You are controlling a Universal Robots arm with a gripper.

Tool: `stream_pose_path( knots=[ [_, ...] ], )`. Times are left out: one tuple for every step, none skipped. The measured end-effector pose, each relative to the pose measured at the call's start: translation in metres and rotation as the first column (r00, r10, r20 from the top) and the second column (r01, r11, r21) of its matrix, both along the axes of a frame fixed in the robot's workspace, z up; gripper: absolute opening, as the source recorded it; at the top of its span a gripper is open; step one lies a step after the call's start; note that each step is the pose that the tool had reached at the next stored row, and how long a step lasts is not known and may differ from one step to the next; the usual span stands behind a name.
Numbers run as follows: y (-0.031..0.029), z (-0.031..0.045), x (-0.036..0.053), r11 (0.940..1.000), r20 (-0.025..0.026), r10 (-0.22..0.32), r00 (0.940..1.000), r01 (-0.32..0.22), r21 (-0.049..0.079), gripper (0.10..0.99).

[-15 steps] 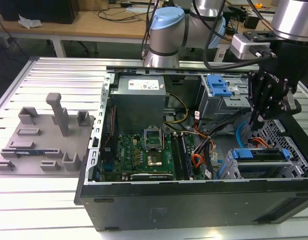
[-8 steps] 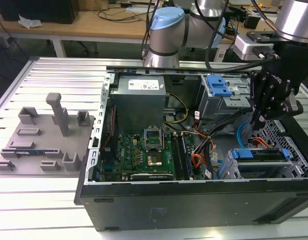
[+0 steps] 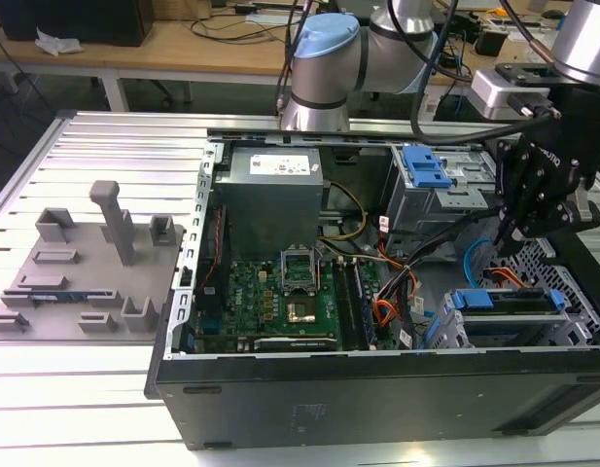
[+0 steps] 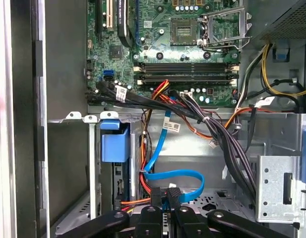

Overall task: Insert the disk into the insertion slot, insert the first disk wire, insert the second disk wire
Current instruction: 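Insert the second disk wire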

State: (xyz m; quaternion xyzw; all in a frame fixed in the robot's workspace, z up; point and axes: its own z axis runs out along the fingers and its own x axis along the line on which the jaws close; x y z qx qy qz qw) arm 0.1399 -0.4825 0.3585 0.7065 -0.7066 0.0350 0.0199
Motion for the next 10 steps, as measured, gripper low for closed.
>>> stream_pose_path(
  knots=[
    [-0.0015, 0.0, 0.0, 1.0, 0.0, -0.001, 1.0, 0.001, 0.0, 0.161],
    [-0.0044, 0.0, 0.0, 1.0, 0.0, -0.002, 1.0, 0.002, 0.0, 0.161],
    [-0.0077, -0.0001, 0.0, 1.0, 0.0, -0.004, 1.0, 0.004, 0.001, 0.161],
    [-0.0093, -0.0001, 0.0, 1.0, 0.0, -0.004, 1.0, 0.004, 0.002, 0.161],
    [-0.011, -0.0002, 0.0, 1.0, 0.0, -0.004, 1.0, 0.004, 0.004, 0.161],
    [-0.0133, -0.0004, 0.0, 1.0, 0.0, -0.005, 1.0, 0.005, 0.007, 0.161],
    [-0.015, -0.0005, 0.0, 0.9999, -0.0001, -0.005, 1.0, 0.005, 0.01, 0.161],
    [-0.0185, -0.0008, 0.0, 0.9999, -0.0001, -0.006, 1.0, 0.006, 0.014, 0.161],
    [-0.0212, -0.0011, 0.0, 0.9998, -0.0001, -0.006, 1.0, 0.006, 0.018, 0.161],
    [-0.023, -0.0013, 0.0, 0.9998, -0.0001, -0.007, 1.0, 0.007, 0.021, 0.161]
  ],
)
